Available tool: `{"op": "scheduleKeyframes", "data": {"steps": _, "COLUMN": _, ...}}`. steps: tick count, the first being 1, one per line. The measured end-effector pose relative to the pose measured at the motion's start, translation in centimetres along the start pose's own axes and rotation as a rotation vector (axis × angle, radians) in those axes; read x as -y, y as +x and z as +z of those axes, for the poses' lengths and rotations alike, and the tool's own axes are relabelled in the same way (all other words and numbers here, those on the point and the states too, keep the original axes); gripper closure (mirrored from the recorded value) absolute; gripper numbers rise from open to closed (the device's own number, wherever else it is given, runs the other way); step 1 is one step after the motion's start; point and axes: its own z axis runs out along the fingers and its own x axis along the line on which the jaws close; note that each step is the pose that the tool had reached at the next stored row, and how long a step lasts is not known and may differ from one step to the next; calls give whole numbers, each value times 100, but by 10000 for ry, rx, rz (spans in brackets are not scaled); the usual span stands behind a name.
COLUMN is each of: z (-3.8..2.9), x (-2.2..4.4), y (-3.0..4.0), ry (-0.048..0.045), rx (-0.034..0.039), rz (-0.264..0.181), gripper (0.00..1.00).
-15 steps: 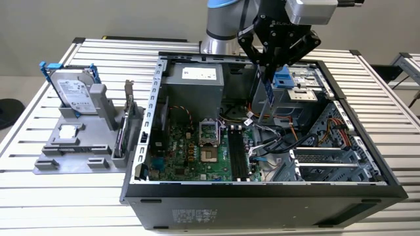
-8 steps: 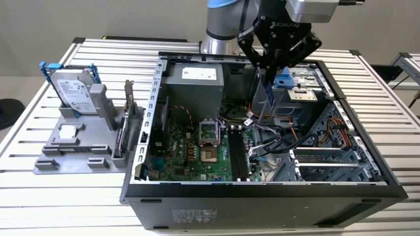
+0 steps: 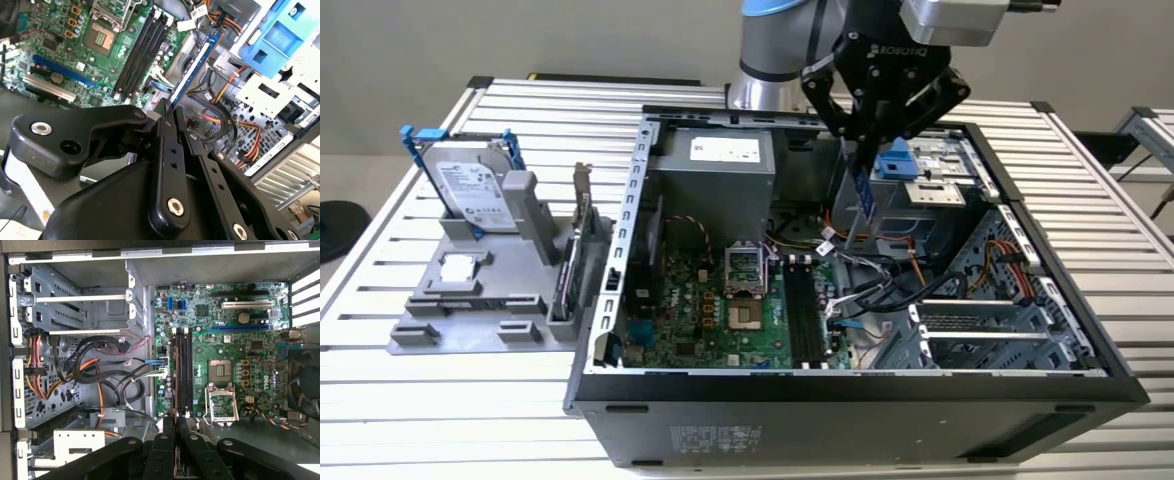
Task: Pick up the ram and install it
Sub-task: 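Insert the ram into the slot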
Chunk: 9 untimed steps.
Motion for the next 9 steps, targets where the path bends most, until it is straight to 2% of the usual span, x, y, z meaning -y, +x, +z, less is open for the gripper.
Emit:
{"op": "scheduleKeyframes", "data": {"steps": 6, "z": 22, "x": 1, "y": -1, "ry": -2, "rx": 29, "rz": -1, "gripper": 100}}
{"op": "scheduleKeyframes", "data": {"steps": 9, "z": 48, "x": 2, "y": -1, "ry": -6, "rx": 89, "rz": -5, "gripper": 100}}
